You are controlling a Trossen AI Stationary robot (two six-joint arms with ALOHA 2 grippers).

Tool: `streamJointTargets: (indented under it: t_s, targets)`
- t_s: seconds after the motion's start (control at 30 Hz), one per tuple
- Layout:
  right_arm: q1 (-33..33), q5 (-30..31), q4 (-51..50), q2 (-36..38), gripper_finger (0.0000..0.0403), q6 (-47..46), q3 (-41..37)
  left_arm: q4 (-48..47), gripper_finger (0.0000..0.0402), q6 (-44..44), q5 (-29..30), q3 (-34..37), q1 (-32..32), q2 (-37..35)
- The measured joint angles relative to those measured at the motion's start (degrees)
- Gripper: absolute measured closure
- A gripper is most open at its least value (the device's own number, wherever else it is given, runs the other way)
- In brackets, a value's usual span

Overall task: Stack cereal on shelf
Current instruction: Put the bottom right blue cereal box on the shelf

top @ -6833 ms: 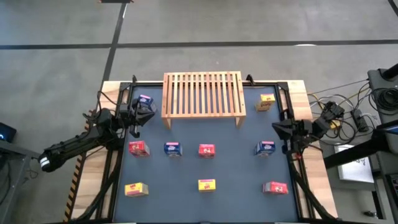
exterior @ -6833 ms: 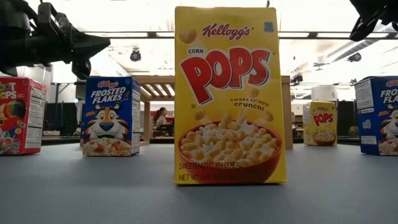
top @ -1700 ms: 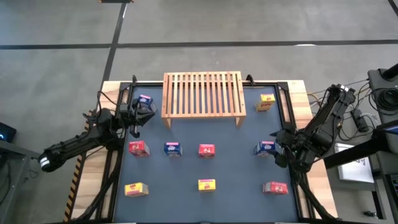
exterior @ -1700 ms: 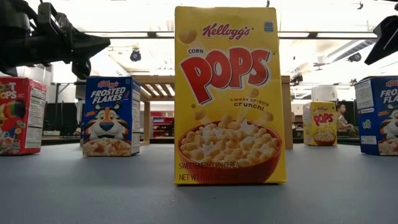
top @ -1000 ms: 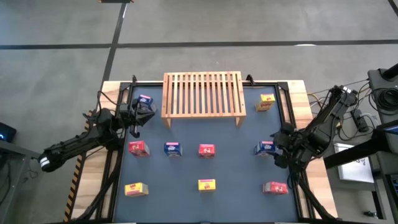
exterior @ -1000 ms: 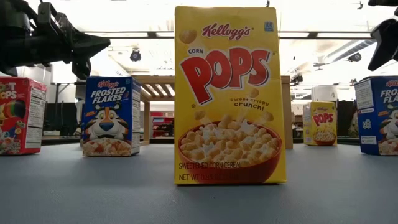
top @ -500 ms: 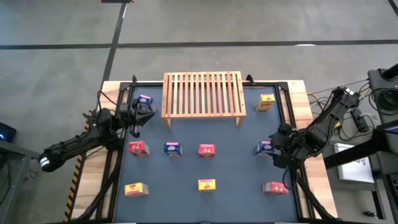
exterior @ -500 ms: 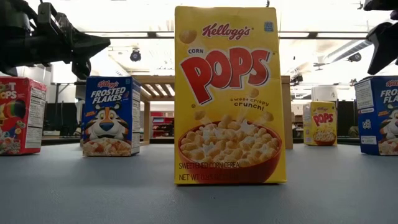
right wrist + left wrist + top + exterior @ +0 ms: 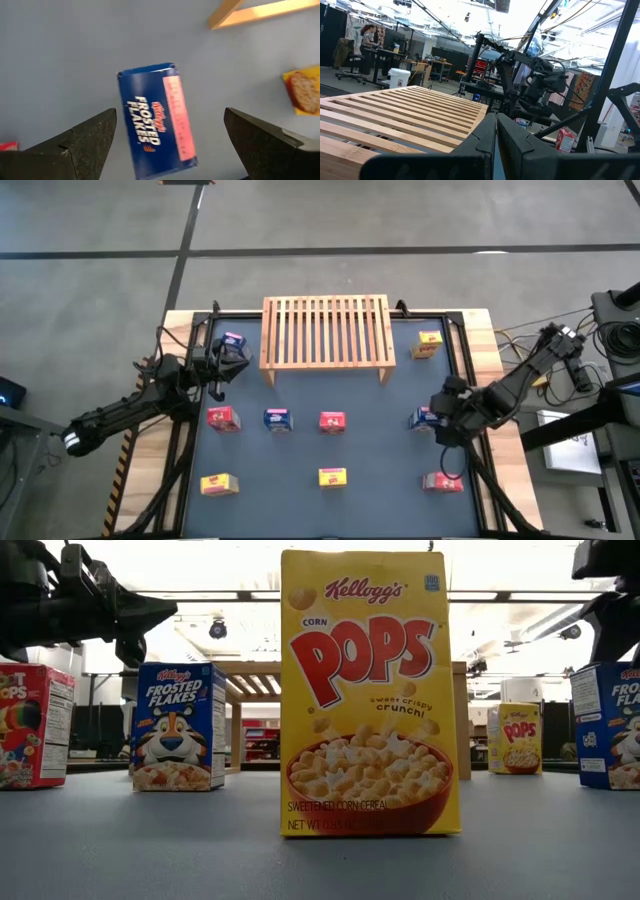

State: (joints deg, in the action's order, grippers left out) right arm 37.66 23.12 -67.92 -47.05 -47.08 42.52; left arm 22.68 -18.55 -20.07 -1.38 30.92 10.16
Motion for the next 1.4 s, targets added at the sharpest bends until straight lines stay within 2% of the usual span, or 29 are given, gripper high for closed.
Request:
streamJointTargets:
  t_s: [0.43, 0.67, 1.17, 1.4]
  targets:
    - [-5.15, -6.88, 7.15, 0.11, 0.0044, 5.21, -6.68, -0.01, 0.0402, 0.01, -0.01, 0.01, -0.02, -0.01]
    - [-5.71, -7.66, 9.02, 0.42, 0.0049, 6.72, -7.21, -0.01, 0.0402, 0.01, 0.01, 0.01, -0.01, 0.0]
    - [-5.71, -8.13, 9.53, 0.46, 0.0165, 7.24, -7.21, -0.01, 0.0402, 0.02, 0.01, 0.01, 0.0, 0.01]
    - [-5.71, -8.11, 9.55, 0.46, 0.02, 7.22, -7.21, 0.0, 0.0402, 0.02, 0.0, 0.01, -0.02, -0.01]
